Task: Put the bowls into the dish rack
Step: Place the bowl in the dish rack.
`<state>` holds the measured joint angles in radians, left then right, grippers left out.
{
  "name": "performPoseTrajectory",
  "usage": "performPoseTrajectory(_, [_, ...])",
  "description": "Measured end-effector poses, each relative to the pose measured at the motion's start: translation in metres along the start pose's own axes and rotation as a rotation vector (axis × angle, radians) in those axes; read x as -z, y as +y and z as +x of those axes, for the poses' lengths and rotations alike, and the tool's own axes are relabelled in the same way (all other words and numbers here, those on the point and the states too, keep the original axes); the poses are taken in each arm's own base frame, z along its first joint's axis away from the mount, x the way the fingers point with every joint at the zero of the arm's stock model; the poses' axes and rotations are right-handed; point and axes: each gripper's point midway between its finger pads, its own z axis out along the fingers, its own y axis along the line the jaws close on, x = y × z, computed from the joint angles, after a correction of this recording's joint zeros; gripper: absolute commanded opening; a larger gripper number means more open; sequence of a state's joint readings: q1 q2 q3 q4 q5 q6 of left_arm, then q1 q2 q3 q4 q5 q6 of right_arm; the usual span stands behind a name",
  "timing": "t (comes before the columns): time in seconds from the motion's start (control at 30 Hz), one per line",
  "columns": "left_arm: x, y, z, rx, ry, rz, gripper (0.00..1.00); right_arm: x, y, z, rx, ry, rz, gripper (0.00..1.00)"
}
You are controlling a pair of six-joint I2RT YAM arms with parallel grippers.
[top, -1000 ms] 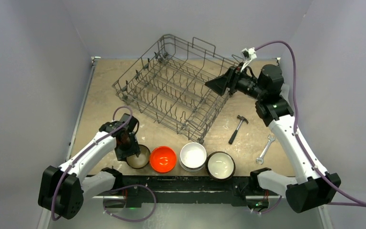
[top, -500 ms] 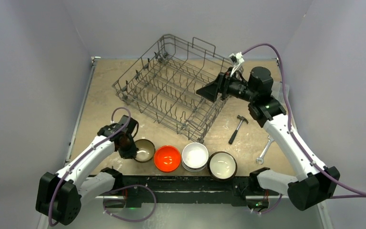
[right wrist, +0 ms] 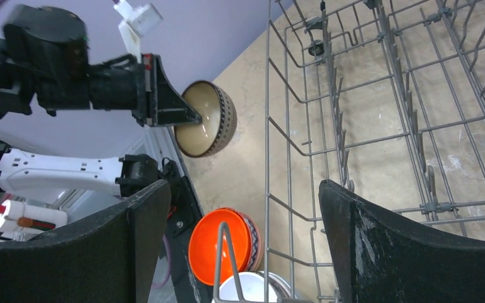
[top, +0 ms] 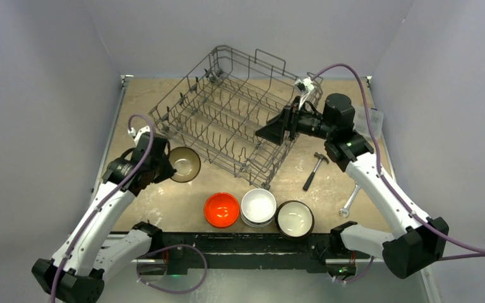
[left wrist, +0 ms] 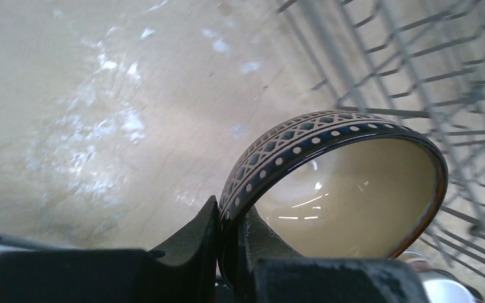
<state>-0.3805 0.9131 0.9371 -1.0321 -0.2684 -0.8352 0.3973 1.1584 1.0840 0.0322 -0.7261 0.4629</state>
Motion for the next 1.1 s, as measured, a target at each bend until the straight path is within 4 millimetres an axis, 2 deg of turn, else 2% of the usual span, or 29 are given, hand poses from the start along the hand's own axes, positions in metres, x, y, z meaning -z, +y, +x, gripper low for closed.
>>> performPoseTrajectory(0.2, [0.028,-0.036,-0.028,-0.015,-0.128,0.238,0.00,-0.006,0.008,0.009,0.034,0.027,-0.032,0.89])
performPoseTrajectory(0.33, [0.041,-0.072,-0.040,-0.027,-0.165,0.413,0.00,-0.019,0.020,0.027,0.038,0.097,-0.099,0.90])
performPoseTrajectory(0.5, [0.055,-0.110,-0.048,-0.041,-0.172,0.600,0.00,-0.031,0.040,0.049,0.013,0.175,-0.197,0.92])
performPoseTrajectory(0.67, [0.069,-0.141,-0.051,-0.059,-0.180,0.782,0.00,-0.035,0.067,0.046,0.014,0.163,-0.293,0.94])
performPoseTrajectory(0.87, [0.079,-0.163,-0.052,-0.070,-0.163,0.901,0.00,-0.047,0.081,0.044,-0.003,0.149,-0.350,0.95])
performPoseTrajectory(1.1, [0.086,-0.173,-0.053,-0.069,-0.160,0.964,0.00,-0.072,0.063,0.056,-0.082,0.178,-0.300,0.94])
